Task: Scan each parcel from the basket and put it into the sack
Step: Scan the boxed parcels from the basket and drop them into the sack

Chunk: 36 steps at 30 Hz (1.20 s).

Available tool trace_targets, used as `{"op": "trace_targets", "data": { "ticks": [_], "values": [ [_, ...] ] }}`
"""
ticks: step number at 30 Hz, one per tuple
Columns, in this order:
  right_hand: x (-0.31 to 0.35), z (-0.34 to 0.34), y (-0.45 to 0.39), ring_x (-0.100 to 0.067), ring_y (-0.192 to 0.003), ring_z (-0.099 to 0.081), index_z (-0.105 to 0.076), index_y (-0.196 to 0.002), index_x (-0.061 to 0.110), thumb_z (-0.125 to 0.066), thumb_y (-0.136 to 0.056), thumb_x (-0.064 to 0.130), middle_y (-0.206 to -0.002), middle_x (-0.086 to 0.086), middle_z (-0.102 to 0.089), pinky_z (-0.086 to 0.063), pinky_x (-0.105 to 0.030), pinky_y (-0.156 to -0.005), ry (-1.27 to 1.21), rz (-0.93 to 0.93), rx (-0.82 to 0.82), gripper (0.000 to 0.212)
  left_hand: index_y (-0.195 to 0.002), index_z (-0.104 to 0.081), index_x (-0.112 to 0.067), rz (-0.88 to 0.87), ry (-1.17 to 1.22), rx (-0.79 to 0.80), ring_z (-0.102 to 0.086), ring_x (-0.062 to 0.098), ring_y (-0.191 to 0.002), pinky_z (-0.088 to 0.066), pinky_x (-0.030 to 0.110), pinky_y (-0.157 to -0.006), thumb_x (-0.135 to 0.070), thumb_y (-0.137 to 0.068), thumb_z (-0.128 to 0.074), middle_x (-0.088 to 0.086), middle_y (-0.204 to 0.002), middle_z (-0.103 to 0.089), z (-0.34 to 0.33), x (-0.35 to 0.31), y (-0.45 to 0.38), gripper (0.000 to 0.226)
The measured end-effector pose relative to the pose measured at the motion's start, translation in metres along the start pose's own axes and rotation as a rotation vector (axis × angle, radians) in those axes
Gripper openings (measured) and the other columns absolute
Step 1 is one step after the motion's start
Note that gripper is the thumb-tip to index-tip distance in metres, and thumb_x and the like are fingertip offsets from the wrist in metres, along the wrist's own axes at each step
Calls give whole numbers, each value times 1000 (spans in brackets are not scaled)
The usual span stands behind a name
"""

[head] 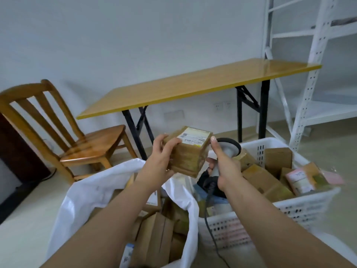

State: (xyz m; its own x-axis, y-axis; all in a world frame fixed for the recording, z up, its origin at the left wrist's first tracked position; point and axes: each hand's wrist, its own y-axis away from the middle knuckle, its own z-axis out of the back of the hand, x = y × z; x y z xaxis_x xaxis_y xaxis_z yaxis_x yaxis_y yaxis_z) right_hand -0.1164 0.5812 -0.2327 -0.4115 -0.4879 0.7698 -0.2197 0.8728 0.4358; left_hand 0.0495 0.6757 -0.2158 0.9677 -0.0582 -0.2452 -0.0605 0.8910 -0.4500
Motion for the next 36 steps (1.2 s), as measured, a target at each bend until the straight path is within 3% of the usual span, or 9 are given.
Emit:
{"op": "trace_targets", "data": {
  "ticks": [4,7,10,13,16,19,25,30,36],
  "values": [
    [2,-11,24,-17,-57,-60,-59,-115,5,-91,-58,45,-88,-13,-74,-58,-36,-60,-20,32,72,77,-145,-20,-32,302,584,-106,-49,5,-114,-50,23,-93,-44,-77,-78,-4,-133,-40,28,-25,15,91],
    [4,-11,41,-13,-47,-58,-58,-117,4,-89,-66,38,-77,-9,-71,-52,-28,-48,7,93,183,68,-142,-41,-22,713,885,-90,-55,15,-114,-51,42,-98,-63,-89,-54,0,-131,-55,45,-37,21,68],
    [13,-14,59,-9,-41,-53,-61,-109,2,-84,-74,32,-67,-6,-65,-46,-23,-44,90,175,247,51,-112,-62,-22,838,1204,44,-64,22,-105,-53,43,-96,-40,-97,-56,5,-108,-72,60,-38,29,24],
    [30,-18,74,-10,-39,-48,-61,-100,2,-82,-76,25,-64,-7,-61,-44,-22,-42,127,275,280,39,-124,-60,-18,760,1410,142,-63,28,-115,-49,42,-101,-28,-93,-60,8,-115,-72,73,-34,36,33],
    [43,-20,82,-10,-42,-51,-61,-93,5,-80,-78,30,-80,-12,-70,-45,-23,-44,197,333,283,35,-129,-58,-22,683,1346,178,-62,27,-116,-48,40,-102,-28,-83,-67,6,-115,-72,76,-29,39,47],
    [51,-21,89,-13,-47,-49,-62,-104,7,-75,-80,46,-96,-12,-74,-46,-26,-49,259,326,275,47,-128,-56,-29,707,1306,-4,-68,23,-106,-51,38,-95,-18,-85,-70,5,-112,-73,74,-26,42,46],
    [62,-33,115,-10,-42,-45,-61,-105,6,-63,-86,57,-63,-3,-59,-41,-22,-42,573,230,418,55,-146,-45,-20,832,1145,-388,-67,19,-105,-51,40,-99,-21,-80,-80,7,-130,-64,72,6,62,74],
    [50,-46,137,-10,-42,-42,-62,-100,4,-66,-83,55,-57,0,-53,-38,-21,-39,701,194,587,54,-144,-48,-22,929,1081,-582,-62,8,-93,-51,20,-75,-20,-85,-75,-2,-123,-62,74,26,89,65],
    [44,-59,159,-9,-43,-39,-60,-94,7,-67,-84,51,-53,2,-50,-37,-21,-39,801,174,680,46,-145,-47,-25,1025,971,-641,-58,21,-119,-44,43,-108,-28,-86,-74,0,-131,-63,86,46,109,65]
  ]
}}
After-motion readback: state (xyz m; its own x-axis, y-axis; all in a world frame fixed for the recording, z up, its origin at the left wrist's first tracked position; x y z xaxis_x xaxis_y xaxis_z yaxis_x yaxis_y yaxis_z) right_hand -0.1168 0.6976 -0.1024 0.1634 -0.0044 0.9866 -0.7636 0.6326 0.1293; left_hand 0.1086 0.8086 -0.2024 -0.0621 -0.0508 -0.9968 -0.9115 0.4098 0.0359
